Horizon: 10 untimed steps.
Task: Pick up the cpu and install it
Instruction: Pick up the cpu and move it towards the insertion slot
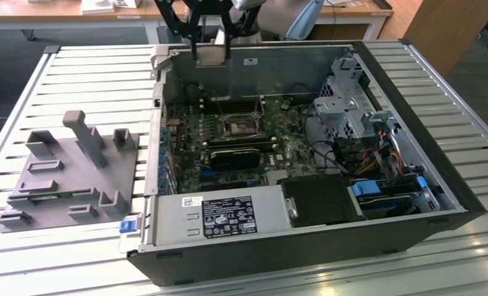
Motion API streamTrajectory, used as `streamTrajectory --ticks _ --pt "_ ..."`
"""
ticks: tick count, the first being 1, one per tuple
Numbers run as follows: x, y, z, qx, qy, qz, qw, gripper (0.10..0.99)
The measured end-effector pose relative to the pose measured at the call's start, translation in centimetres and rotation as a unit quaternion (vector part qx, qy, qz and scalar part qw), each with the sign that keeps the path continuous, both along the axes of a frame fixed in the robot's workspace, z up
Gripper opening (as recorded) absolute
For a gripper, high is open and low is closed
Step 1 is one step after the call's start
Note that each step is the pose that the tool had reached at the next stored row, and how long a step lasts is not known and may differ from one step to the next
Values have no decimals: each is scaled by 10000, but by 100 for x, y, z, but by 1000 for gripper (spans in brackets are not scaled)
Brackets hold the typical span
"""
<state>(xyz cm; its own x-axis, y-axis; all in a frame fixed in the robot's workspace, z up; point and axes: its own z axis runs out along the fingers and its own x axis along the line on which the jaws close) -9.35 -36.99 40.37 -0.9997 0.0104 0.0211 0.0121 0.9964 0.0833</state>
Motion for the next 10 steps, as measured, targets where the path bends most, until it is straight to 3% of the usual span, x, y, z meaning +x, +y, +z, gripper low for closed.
streamTrajectory --ticks 10 --pt "138 38 -10 0 0 0 10000 529"
